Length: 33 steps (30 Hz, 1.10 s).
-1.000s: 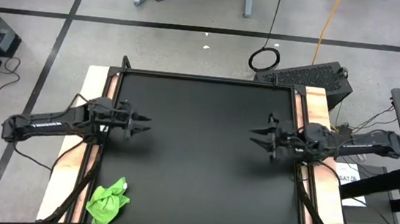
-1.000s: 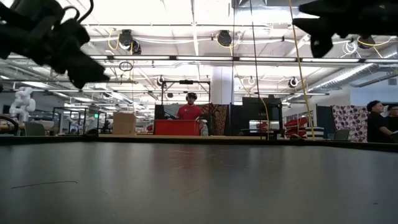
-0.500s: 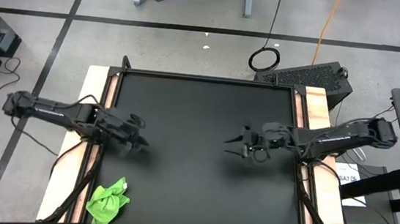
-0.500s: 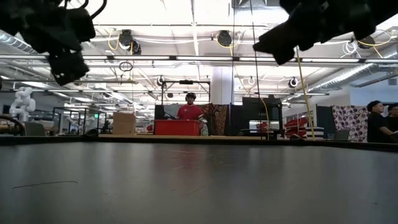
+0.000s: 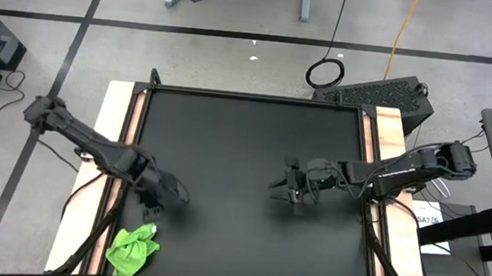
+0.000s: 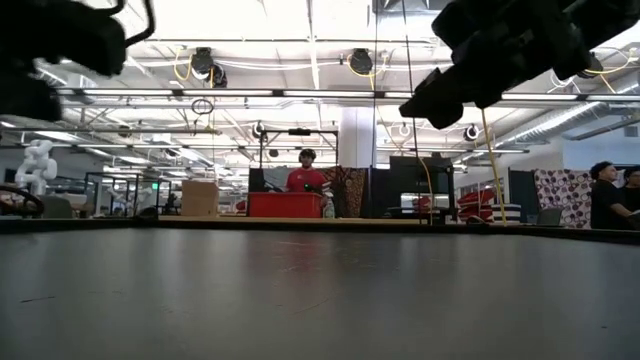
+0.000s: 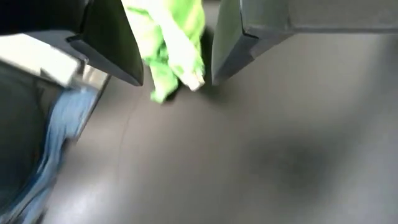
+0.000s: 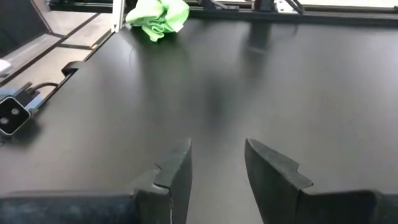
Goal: Roll towel
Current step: Fold green microfiber towel
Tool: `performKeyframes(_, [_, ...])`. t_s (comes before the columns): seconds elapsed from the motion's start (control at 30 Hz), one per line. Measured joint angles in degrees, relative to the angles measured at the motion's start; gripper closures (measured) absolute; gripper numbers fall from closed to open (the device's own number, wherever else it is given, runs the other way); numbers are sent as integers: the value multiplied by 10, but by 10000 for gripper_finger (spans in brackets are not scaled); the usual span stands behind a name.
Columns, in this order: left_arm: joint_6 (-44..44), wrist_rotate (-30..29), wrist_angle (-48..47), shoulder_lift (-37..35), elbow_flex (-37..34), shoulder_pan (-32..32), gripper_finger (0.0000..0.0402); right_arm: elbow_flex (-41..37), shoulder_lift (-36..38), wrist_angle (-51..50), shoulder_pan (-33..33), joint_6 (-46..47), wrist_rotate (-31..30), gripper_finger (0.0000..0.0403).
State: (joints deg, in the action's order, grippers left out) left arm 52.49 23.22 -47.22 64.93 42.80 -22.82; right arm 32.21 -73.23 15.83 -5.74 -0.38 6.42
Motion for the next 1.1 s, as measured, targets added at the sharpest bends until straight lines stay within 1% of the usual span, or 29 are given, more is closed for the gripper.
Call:
performKeyframes(0.1, [27,20,0,44,0,-34,206,0,-4,6,-5,-12,0,263])
performKeyframes(0.27, [52,20,0,90,0,-68,206,0,-6,17,-9,-20,-1,263])
performKeyframes(0.37, [43,5,0,109,0,-74,207,0,-6,17,-9,-21,-1,263])
performKeyframes(0.43, [37,-13,0,117,0,-73,215,0,-6,15,-9,-20,-1,263])
performKeyframes(0.5, [26,-23,0,121,0,-72,235,0,-6,11,-9,-20,-1,263])
performKeyframes(0.57, [13,-23,0,124,0,-72,271,0,-6,6,-9,-19,-1,263])
performKeyframes(0.7, [-12,-2,2,123,1,-67,373,0,-6,-1,-14,-18,-4,263])
performKeyframes(0.73, [-18,1,-3,123,5,-64,386,0,-6,-4,-15,-18,-4,263])
performKeyframes(0.77, [-24,1,-5,123,11,-61,390,0,-6,-6,-15,-18,-4,263])
performKeyframes(0.83, [-48,-9,-19,123,34,-50,391,0,-6,-11,-15,-15,-4,263])
performKeyframes(0.9, [-80,-37,-57,123,70,-34,396,0,-6,-13,-15,-9,-6,263])
performKeyframes(1.1, [-184,-160,-186,123,239,16,397,0,-27,-1,-16,1,-8,263])
